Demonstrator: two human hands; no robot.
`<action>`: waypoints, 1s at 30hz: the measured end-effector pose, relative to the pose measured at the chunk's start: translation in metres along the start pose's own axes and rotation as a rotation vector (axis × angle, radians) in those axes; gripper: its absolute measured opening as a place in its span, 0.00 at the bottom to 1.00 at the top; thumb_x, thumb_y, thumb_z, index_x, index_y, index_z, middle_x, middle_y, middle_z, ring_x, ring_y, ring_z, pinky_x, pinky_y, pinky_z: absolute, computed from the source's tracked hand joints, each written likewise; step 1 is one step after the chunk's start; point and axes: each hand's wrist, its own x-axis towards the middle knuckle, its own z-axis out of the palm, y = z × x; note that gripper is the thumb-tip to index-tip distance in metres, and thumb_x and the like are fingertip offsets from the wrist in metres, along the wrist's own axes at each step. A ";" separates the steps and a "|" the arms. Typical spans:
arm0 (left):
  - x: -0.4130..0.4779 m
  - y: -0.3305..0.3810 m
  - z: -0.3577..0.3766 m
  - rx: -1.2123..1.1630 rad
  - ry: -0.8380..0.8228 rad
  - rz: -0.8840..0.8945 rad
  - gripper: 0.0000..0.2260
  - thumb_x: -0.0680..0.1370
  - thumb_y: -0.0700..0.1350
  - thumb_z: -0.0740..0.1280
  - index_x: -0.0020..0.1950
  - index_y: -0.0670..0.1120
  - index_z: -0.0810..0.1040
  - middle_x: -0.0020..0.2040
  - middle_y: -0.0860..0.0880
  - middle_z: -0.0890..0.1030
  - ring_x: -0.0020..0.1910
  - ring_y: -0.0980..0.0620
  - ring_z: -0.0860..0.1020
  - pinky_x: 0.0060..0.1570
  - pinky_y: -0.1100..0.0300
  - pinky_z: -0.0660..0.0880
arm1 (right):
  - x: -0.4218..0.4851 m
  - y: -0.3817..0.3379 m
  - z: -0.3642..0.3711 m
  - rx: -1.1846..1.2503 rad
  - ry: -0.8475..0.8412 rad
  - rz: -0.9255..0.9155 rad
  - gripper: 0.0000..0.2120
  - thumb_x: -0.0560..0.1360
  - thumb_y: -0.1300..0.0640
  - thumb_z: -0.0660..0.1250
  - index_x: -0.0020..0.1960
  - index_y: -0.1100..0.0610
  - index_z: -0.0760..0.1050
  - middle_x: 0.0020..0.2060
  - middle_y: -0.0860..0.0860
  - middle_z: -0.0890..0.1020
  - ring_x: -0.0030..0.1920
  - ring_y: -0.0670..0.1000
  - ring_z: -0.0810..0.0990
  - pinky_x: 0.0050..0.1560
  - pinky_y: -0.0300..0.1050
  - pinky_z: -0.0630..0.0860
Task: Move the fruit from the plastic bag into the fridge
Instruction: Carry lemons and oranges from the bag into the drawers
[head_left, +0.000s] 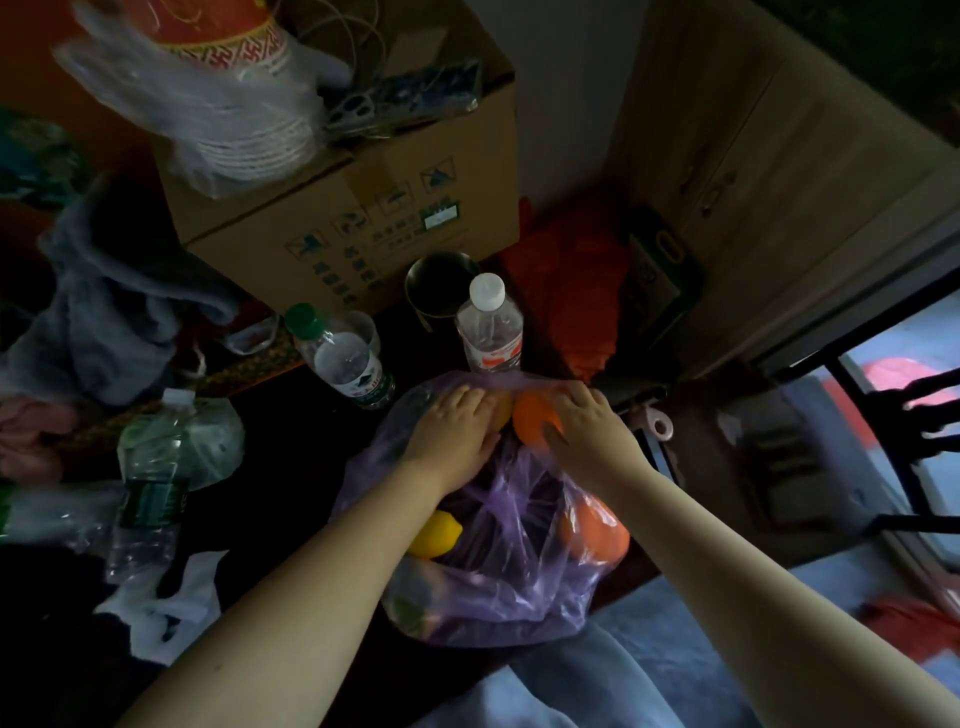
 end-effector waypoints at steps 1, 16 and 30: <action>0.002 0.000 0.001 0.015 0.008 -0.003 0.18 0.79 0.52 0.59 0.65 0.45 0.69 0.64 0.44 0.73 0.65 0.44 0.69 0.64 0.52 0.64 | 0.002 -0.001 0.000 0.007 -0.013 0.021 0.21 0.77 0.53 0.60 0.68 0.55 0.67 0.65 0.54 0.69 0.63 0.58 0.68 0.60 0.51 0.70; -0.010 -0.008 0.016 0.061 -0.140 -0.004 0.30 0.71 0.56 0.68 0.69 0.45 0.64 0.64 0.46 0.74 0.65 0.45 0.69 0.68 0.53 0.60 | -0.002 -0.013 0.021 0.182 -0.115 0.192 0.31 0.75 0.42 0.62 0.72 0.53 0.59 0.70 0.55 0.66 0.67 0.59 0.67 0.61 0.54 0.70; -0.044 -0.005 -0.007 -0.420 0.160 -0.131 0.27 0.66 0.52 0.74 0.60 0.45 0.71 0.56 0.44 0.77 0.56 0.42 0.73 0.52 0.55 0.67 | -0.025 -0.023 0.003 0.159 -0.036 0.009 0.32 0.69 0.49 0.70 0.70 0.50 0.63 0.67 0.52 0.67 0.67 0.57 0.65 0.62 0.54 0.69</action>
